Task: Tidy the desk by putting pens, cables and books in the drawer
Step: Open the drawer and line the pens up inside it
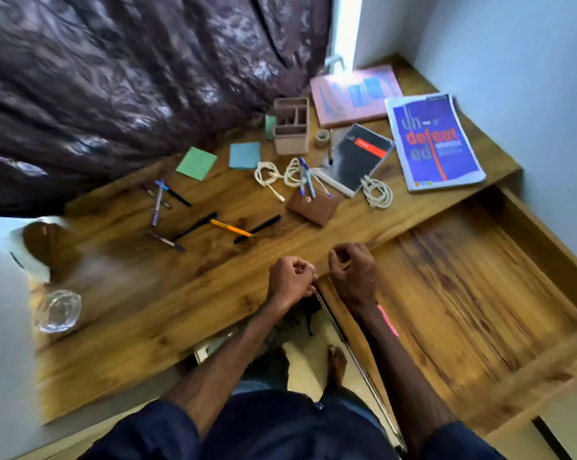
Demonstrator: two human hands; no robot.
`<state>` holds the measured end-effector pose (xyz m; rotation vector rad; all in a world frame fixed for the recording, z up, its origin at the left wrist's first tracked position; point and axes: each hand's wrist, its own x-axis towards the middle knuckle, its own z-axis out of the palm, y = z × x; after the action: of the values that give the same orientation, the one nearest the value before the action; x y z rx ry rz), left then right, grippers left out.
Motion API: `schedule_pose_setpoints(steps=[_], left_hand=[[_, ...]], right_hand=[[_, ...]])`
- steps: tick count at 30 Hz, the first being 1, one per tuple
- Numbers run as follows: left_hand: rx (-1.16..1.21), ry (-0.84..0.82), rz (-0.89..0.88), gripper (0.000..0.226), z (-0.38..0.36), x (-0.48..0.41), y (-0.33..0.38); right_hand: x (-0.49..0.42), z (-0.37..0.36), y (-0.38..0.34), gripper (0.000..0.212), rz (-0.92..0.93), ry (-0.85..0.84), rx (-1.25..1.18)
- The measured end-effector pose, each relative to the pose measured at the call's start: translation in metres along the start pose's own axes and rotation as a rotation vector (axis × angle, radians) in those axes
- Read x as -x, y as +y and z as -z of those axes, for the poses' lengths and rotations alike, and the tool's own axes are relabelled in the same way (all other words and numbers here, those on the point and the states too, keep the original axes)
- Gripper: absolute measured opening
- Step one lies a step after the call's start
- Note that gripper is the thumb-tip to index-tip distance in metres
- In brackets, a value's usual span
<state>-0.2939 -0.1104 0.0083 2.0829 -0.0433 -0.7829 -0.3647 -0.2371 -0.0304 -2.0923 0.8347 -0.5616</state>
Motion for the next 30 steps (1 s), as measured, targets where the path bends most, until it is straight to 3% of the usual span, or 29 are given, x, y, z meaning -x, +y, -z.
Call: schedule_pose_setpoints(steps=[8, 16, 19, 23, 25, 27, 28, 30], left_hand=[[0.074, 0.054, 0.011, 0.01, 0.124, -0.085, -0.009], [-0.12, 0.096, 0.094, 0.01, 0.191, -0.134, -0.05], [-0.308, 0.137, -0.025, 0.007, 0.197, -0.137, -0.05], [-0.58, 0.108, -0.272, 0.023, 0.195, -0.14, -0.06], [-0.738, -0.078, -0.392, 0.028, 0.197, -0.139, -0.075], [-1.085, -0.259, -0.619, 0.031, 0.2, -0.145, -0.076], [-1.094, -0.171, -0.673, 0.033, 0.195, -0.155, -0.075], [-0.959, -0.09, -0.604, 0.03, 0.193, -0.17, -0.06]], right_hand=[[-0.033, -0.113, -0.098, 0.008, 0.095, -0.157, 0.015], [-0.058, -0.185, -0.104, 0.019, -0.084, -0.39, 0.305], [-0.055, -0.189, -0.093, 0.023, 0.008, -0.414, 0.392], [-0.054, -0.19, -0.089, 0.014, 0.151, -0.437, 0.495], [-0.058, -0.189, -0.091, 0.01, 0.189, -0.43, 0.501], [-0.059, -0.186, -0.094, 0.007, 0.205, -0.415, 0.515], [-0.059, -0.185, -0.094, 0.006, 0.199, -0.405, 0.532], [-0.058, -0.18, -0.09, 0.008, 0.181, -0.384, 0.571]])
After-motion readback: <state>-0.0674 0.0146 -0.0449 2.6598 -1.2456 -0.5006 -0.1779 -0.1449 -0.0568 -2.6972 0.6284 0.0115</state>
